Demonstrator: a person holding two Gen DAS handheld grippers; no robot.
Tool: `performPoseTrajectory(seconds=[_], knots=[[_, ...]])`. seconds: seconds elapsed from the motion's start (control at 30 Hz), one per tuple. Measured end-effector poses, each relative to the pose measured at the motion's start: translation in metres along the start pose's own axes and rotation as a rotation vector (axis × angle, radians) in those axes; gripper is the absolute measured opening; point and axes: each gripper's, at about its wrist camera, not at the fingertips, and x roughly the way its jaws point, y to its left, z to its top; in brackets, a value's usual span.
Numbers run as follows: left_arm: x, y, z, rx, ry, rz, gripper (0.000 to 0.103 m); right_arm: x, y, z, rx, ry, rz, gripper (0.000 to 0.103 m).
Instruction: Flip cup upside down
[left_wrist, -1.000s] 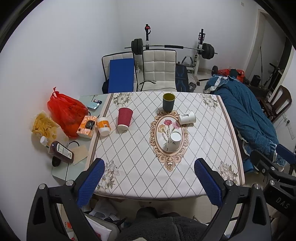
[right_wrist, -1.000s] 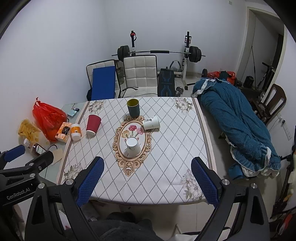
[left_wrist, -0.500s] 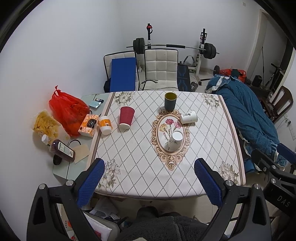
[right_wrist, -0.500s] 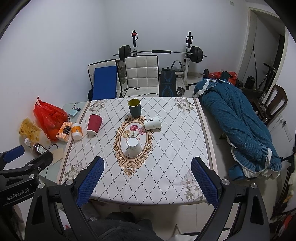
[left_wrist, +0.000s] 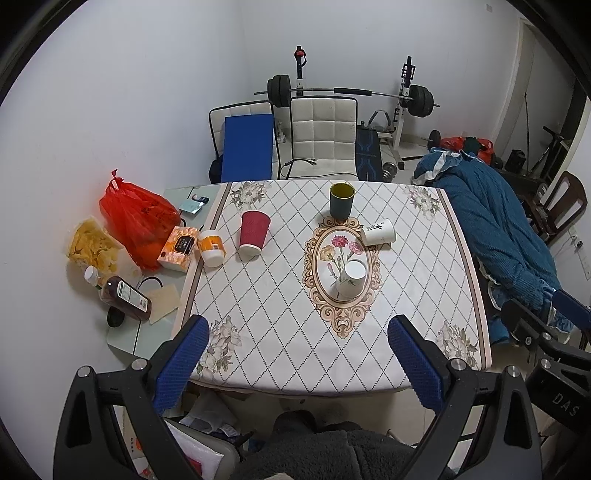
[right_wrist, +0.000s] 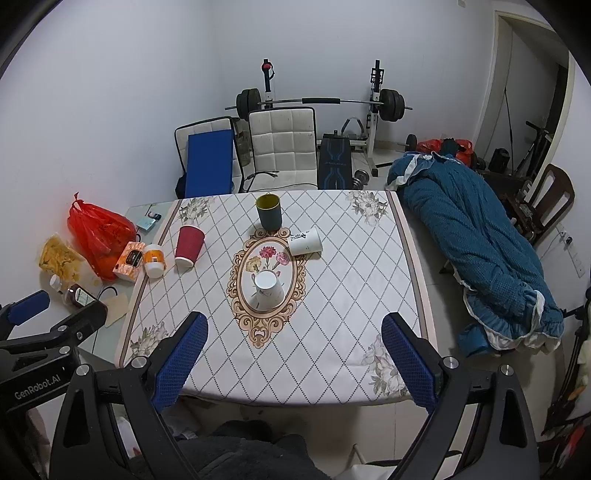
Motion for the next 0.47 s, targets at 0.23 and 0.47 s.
performPoseTrajectory(seconds=[0.23, 0.47], knots=[[0.0002, -0.0004, -0.0005, 0.001, 0.001, 0.001, 0.099, 0.0003, -0.0013, -0.0026, 0.011, 0.001, 0.003, 0.097], [-0.0009, -0.0013, -0.0008, -0.001, -0.003, 0.005, 0.099, -0.0017, -0.0058, -0.0068, 0.026, -0.002, -0.007, 0.097]])
